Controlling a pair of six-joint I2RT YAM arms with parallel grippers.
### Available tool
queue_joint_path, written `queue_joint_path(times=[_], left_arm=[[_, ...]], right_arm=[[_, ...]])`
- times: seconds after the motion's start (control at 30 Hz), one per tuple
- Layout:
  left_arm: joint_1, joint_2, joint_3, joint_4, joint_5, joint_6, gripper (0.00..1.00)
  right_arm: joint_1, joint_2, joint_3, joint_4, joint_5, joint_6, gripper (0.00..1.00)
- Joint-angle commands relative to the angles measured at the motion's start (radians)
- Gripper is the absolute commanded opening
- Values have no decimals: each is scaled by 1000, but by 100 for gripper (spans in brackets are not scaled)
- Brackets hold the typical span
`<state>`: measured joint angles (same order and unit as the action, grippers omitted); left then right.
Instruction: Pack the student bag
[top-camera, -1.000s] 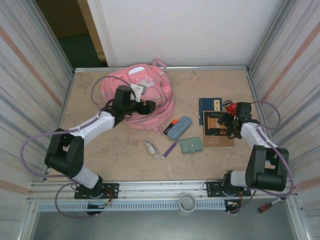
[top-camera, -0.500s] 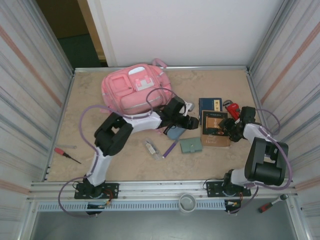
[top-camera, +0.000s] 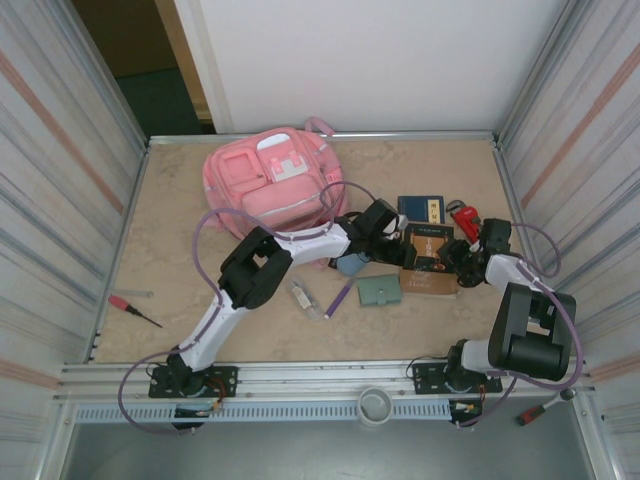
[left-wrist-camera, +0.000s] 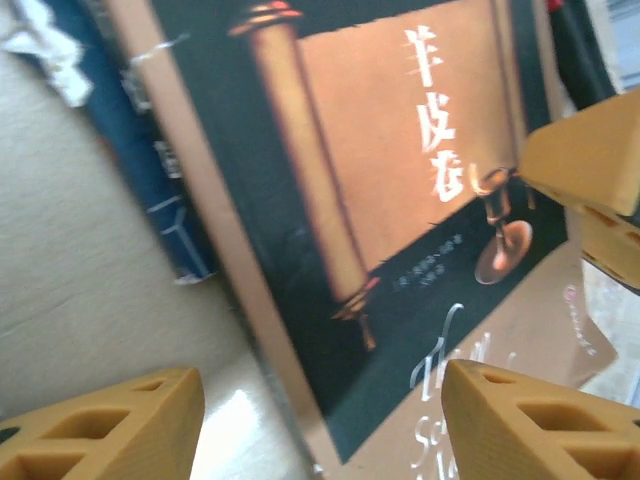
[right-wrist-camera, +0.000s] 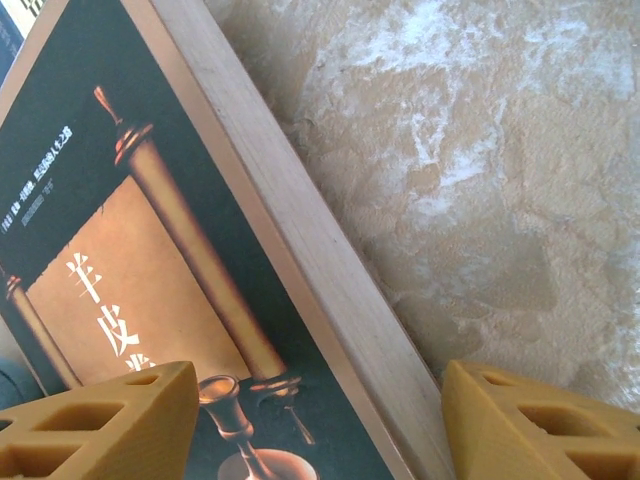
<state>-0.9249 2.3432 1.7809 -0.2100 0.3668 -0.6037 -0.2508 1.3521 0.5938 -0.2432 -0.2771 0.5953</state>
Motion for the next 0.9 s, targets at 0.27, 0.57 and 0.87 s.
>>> queue_joint_path(times=[0.27,0.57,0.87], left_arm=[[-8,77,40,104,159,-140,61],[17,14,-10,317,277,-180,50],[17,30,27,336,339,-126,31]], right_arm=[[27,-45,-50,20,22,46,57],[45,-90,-86,38,64,66,53],[47,-108,-63,23,78,47,52]])
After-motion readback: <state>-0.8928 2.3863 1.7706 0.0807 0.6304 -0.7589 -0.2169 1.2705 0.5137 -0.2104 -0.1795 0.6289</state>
